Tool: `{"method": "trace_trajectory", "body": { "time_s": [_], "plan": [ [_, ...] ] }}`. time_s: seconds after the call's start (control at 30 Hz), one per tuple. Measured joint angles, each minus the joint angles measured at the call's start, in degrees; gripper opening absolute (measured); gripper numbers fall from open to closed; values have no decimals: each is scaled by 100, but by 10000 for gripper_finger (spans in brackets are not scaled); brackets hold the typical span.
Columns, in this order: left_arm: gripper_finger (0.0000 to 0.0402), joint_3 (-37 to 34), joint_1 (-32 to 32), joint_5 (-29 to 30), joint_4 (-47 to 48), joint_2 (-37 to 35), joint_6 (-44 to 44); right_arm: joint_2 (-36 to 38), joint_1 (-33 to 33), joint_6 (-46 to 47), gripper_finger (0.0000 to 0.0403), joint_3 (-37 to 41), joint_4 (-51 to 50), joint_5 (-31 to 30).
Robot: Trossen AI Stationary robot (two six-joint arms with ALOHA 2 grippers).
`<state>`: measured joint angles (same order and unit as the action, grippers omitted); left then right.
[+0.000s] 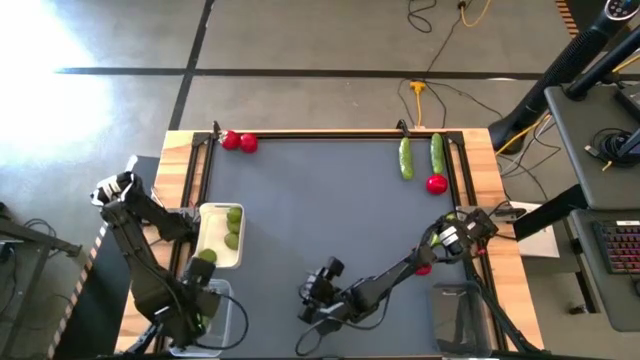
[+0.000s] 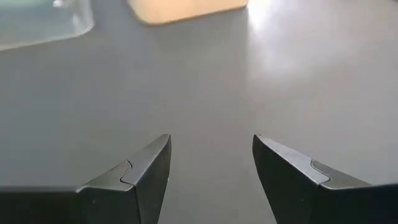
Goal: Sort produce into baskets
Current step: Put the green cucumber into the transparent bin
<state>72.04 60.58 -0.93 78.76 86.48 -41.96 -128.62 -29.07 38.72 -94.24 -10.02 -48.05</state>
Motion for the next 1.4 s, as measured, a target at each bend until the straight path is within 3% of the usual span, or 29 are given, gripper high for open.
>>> {"method": "trace_trajectory", "body": {
  "time_s": [0.27, 0.5, 0.77, 0.9, 1.03, 1.2, 1.4],
  "plan": [
    [261, 398, -4, 3153, 637, 0, 165, 451, 351, -915, 219, -2, -462, -9],
    [261, 188, -4, 5026, 480, 2, 58, 805, 520, -784, 219, -4, -1551, -173],
    [261, -284, -5, 5598, 378, 2, 116, 1308, 823, 510, 219, -4, -4058, -878],
    [261, -503, -69, 5766, 378, 2, 115, 1550, 1268, 2016, 219, 155, -5736, -1585],
    [261, -746, -173, 6171, 377, 2, 105, 1789, 2137, 3537, 219, 535, -7056, -1688],
    [261, -1057, -431, 6609, 377, 2, 96, 2078, 3447, 3519, 223, 1267, -6877, -1369],
    [261, -1254, -907, 6632, 636, -86, -144, 2102, 4866, 3330, 254, 1954, -6683, -733]
  ]
}}
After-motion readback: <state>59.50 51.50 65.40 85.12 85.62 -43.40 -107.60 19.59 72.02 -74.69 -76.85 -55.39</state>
